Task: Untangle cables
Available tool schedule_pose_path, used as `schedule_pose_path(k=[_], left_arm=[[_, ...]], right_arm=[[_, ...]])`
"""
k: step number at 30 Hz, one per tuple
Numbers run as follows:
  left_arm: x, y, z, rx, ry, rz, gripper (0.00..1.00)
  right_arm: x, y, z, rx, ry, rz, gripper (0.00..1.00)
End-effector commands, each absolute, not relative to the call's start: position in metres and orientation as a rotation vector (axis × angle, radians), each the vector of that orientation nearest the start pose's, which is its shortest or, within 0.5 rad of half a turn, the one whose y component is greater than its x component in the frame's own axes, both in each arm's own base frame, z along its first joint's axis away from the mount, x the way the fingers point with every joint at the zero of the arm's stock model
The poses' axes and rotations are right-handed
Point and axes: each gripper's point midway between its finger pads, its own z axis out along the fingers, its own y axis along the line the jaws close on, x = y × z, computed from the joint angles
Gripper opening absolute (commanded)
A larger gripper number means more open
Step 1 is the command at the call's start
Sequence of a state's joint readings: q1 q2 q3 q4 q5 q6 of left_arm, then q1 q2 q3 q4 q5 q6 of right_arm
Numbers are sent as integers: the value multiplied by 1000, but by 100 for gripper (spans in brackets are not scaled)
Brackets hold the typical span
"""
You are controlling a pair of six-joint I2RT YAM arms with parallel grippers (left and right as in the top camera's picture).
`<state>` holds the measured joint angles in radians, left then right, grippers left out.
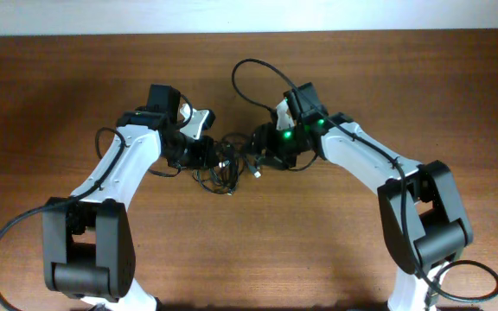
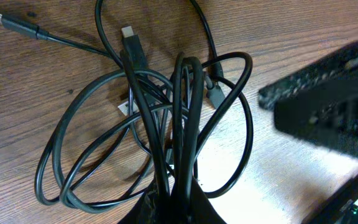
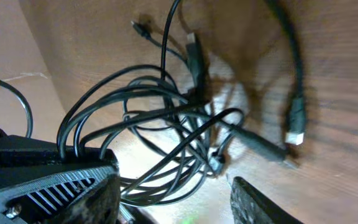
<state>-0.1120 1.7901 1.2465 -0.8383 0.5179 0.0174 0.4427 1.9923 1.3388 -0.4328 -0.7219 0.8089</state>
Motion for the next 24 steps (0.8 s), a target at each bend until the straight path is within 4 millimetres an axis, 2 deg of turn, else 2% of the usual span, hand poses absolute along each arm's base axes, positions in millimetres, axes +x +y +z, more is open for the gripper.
schedule_pose_path(k=[1,5,7,9,10,12,14,15,16,18,21,22,24], left_arm=[[347,-124,72,255,2885,-761,10],[347,-124,72,255,2885,-762,10],[347,-124,72,254,2887,-762,10],[347,-124,72,255,2886,-762,10],[347,-124,72,255,2886,-762,10],[348,-124,71,254,2888,-755,9],[348,-123,71,254,2889,-751,8],[347,-123,71,253,2890,-751,6],[347,-123,71,253,2890,-751,5],[346,-123,71,252,2894,-751,4],[346,-123,71,251,2896,-752,3],[346,-123,71,251,2896,-752,3],[346,-123,71,251,2896,-752,3]], right_arm=[[347,318,77,287,2921,1300,52],[351,317,64,645,2934,1144,42],[357,312,60,766,2910,1089,27],[357,311,59,770,2906,1072,9],[360,309,57,763,2896,1043,4],[368,298,51,630,2866,929,4],[367,296,50,449,2876,896,4],[367,296,52,446,2871,900,4],[370,298,59,411,2852,910,4],[384,294,89,239,2745,861,4],[388,290,125,114,2646,839,4],[388,288,132,73,2627,825,4],[389,284,131,29,2617,777,4]])
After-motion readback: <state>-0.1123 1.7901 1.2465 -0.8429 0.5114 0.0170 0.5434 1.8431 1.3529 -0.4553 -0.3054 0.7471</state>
